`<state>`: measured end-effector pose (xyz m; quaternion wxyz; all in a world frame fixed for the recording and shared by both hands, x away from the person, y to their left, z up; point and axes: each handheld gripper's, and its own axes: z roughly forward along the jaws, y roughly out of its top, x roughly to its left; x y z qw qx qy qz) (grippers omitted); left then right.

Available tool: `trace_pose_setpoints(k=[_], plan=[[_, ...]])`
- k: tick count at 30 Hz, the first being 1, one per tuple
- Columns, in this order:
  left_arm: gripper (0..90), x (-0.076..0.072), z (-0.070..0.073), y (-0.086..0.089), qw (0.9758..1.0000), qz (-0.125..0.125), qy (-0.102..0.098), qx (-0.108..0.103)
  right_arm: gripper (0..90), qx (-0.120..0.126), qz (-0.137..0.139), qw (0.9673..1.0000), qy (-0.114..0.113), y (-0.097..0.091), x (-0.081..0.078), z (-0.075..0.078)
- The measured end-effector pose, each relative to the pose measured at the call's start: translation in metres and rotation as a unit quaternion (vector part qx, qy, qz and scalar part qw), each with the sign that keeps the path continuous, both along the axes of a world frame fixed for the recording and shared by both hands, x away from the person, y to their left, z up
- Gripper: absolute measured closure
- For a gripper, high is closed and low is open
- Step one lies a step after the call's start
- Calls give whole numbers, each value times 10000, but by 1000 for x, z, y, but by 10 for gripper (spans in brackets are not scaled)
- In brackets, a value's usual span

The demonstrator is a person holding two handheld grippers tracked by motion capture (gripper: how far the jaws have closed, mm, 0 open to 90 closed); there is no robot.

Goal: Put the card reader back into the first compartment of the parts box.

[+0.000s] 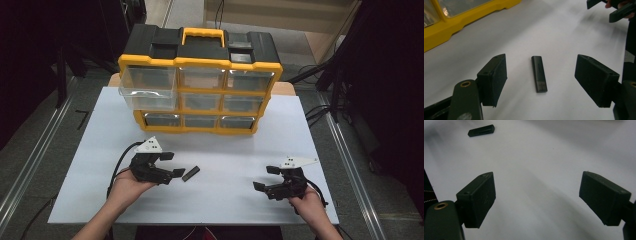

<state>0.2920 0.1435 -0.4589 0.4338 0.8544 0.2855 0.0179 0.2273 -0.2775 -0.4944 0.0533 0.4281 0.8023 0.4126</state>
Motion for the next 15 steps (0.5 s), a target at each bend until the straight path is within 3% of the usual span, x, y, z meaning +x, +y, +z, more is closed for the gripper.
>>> trace_pose_setpoints(k=[15], plan=[[273,11,-3,-24,10000,-38,54,18,122,-19,-3,10000,30,0,0,0]])
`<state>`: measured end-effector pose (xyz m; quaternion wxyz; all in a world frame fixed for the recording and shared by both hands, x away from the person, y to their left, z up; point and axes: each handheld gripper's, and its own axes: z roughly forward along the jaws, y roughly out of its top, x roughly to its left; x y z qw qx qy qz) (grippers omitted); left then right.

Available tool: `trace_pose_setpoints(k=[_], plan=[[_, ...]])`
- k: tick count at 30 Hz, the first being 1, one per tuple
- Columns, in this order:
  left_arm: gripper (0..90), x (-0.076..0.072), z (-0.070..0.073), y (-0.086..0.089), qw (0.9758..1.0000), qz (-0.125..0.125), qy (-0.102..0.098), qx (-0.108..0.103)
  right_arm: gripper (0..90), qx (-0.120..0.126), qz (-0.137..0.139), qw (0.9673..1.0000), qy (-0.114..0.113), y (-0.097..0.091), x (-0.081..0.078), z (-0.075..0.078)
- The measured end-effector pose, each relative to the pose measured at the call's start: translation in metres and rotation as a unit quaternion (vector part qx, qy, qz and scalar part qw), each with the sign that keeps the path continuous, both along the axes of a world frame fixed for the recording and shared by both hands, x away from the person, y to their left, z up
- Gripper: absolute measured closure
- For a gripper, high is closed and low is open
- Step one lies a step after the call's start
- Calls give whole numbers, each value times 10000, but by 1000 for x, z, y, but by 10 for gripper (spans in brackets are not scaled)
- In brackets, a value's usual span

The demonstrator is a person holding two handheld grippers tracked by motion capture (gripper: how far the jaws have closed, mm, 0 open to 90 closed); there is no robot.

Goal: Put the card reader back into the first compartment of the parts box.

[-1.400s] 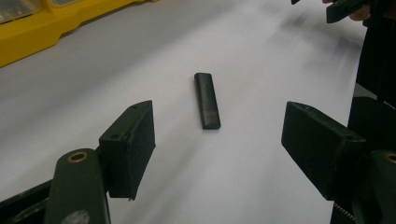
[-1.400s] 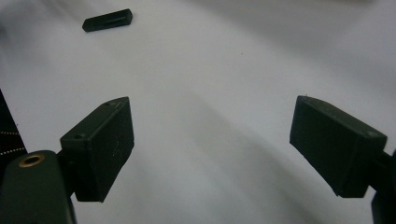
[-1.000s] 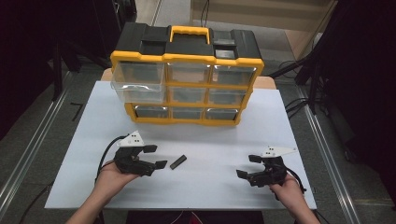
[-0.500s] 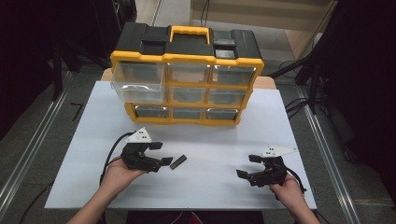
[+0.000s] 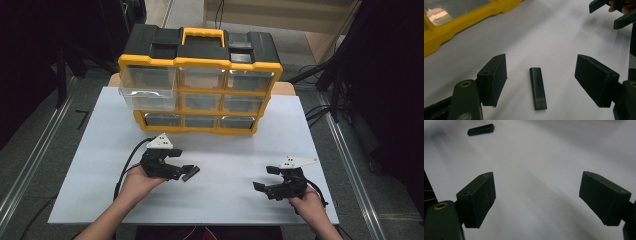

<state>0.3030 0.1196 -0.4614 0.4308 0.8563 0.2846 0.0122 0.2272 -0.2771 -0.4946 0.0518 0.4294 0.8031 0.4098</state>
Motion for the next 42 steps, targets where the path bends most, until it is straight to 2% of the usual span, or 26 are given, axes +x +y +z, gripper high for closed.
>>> trace_pose_setpoints(k=[3,6,12,14,16,22,25,33,35,37,42], plan=[[270,1,0,-6,10000,-17,-28,61,122,-3,1,10000,-2,0,0,0],[209,3,-1,-13,9998,39,-102,160,122,-18,3,10000,-1,0,0,0],[208,3,-7,-21,9996,-58,-86,280,122,4,7,10000,7,0,0,0],[210,3,-7,-21,9993,-77,-113,343,122,3,7,10000,3,0,0,0],[212,2,-8,-21,9996,-92,-59,272,122,6,4,10000,6,0,0,0],[212,1,-11,-22,9996,-30,-21,291,122,-8,21,10000,2,0,0,0],[212,2,-13,-21,9997,1,24,235,122,-15,18,10000,2,0,0,0],[220,-2,-19,-25,9989,-89,19,459,122,-38,30,10000,-1,1,0,-1],[232,-3,-21,-23,9991,-60,-5,411,122,-35,29,10000,0,1,-1,0],[254,-4,-24,-22,9993,-20,71,374,122,-37,26,10000,-1,0,-1,0],[257,-2,-30,-21,9983,-7,49,578,122,-37,32,10000,0,1,0,0]])
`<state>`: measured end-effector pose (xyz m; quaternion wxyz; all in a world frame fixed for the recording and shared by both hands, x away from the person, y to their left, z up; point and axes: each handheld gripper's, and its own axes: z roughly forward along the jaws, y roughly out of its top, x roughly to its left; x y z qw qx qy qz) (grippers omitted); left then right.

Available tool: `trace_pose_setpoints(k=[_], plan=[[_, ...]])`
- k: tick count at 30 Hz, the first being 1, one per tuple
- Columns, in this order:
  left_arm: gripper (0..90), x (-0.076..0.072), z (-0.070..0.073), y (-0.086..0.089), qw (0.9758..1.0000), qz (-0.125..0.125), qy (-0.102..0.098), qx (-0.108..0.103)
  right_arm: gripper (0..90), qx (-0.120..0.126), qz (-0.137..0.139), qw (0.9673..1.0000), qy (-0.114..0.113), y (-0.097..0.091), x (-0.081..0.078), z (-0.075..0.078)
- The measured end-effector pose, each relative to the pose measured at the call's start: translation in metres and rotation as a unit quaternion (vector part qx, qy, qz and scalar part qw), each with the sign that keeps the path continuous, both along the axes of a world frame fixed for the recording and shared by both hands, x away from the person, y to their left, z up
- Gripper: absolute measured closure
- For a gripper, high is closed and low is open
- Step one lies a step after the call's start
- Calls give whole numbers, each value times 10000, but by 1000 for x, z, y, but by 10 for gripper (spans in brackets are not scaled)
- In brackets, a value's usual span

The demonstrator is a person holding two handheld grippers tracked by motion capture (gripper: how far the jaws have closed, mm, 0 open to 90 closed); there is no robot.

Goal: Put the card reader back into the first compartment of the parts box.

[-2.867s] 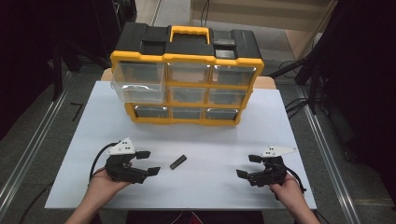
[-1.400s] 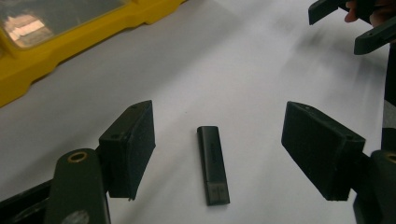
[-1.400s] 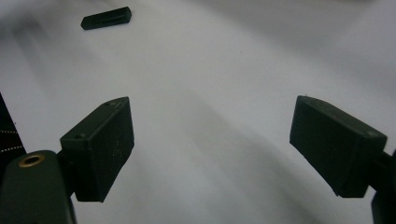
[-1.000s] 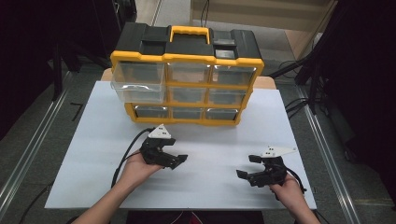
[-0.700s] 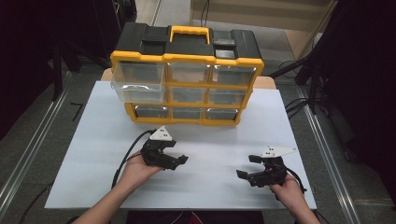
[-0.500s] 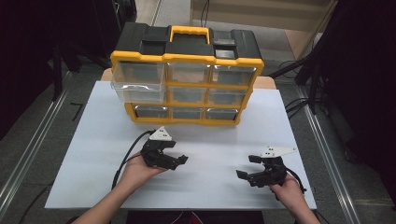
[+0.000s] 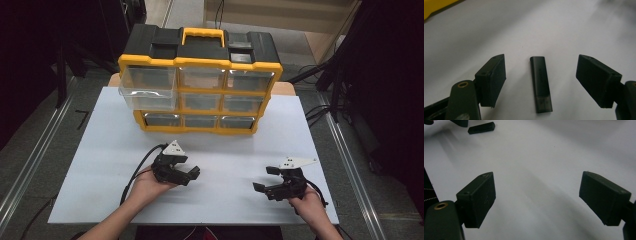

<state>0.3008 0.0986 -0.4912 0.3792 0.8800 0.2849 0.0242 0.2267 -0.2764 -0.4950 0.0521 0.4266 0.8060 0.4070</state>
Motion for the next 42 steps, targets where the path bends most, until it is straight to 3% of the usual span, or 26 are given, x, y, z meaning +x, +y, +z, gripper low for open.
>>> trace_pose_setpoints(k=[7,23,30,36,42], plan=[[288,-1,-7,-5,9994,-41,84,341,122,-8,-3,10000,3,0,0,0],[475,-10,-8,-10,9950,-74,-526,841,122,-53,48,10000,21,1,0,-1],[495,-9,-9,-9,9949,-107,-570,826,122,-55,46,10000,-2,1,0,-1],[603,-10,-9,-6,9952,-113,-584,776,122,-49,71,10000,39,1,0,-1],[742,-6,-8,-5,9974,37,-325,644,122,-55,66,10000,39,2,0,-1]])
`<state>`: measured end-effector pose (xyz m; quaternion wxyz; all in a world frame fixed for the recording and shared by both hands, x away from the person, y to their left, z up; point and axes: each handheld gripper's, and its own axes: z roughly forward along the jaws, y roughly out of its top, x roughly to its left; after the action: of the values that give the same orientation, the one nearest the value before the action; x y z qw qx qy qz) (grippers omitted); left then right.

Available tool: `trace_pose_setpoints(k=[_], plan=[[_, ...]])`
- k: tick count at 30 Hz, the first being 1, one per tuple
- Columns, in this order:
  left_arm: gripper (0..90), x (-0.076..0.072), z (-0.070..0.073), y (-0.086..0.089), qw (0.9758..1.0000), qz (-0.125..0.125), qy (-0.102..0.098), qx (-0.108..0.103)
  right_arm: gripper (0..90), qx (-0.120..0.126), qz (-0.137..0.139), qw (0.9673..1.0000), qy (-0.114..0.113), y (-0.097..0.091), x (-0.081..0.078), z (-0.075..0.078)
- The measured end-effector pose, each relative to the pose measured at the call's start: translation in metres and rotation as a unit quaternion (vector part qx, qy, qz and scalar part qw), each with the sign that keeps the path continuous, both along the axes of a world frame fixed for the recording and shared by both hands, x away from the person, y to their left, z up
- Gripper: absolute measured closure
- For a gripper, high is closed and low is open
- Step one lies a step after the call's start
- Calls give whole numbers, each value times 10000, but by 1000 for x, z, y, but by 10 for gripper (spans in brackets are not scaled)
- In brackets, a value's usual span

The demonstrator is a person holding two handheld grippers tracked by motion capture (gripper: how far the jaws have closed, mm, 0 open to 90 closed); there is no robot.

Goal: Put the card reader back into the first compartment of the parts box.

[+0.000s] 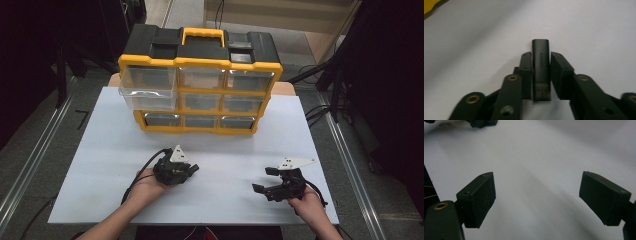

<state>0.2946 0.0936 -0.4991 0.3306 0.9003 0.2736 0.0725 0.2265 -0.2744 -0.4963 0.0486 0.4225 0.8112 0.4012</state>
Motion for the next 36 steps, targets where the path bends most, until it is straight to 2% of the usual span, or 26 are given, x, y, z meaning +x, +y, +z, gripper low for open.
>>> trace_pose_setpoints(k=[5,7,11,15,18,20,25,28,29,32,36], plan=[[744,0,0,0,10000,-36,-19,18,122,-8,15,10000,-12,0,0,0],[746,2,0,2,9999,-97,31,1,122,-8,18,10000,-11,0,0,0],[746,6,0,5,9995,-50,245,-182,122,-10,14,10000,-9,0,0,1],[747,7,3,7,9990,-155,368,-223,122,6,4,10000,-19,0,-1,1],[747,5,9,9,9977,-319,381,-464,122,12,-2,10000,-18,-1,0,1],[747,4,11,9,9974,-385,373,-487,122,12,-1,10000,-18,-1,0,1],[747,2,18,12,9963,-632,356,-472,122,20,-2,10000,-14,-1,-1,2],[747,1,22,15,9963,-797,212,-261,122,30,-5,10000,-27,-1,-1,2],[747,1,21,17,9960,-830,191,-255,122,30,-7,10000,-28,-1,-1,2],[747,2,22,23,9951,-899,312,-275,122,33,2,10000,-38,-1,-1,2],[747,4,27,30,9936,-1046,347,-235,122,19,25,10000,-49,-1,-1,2]])
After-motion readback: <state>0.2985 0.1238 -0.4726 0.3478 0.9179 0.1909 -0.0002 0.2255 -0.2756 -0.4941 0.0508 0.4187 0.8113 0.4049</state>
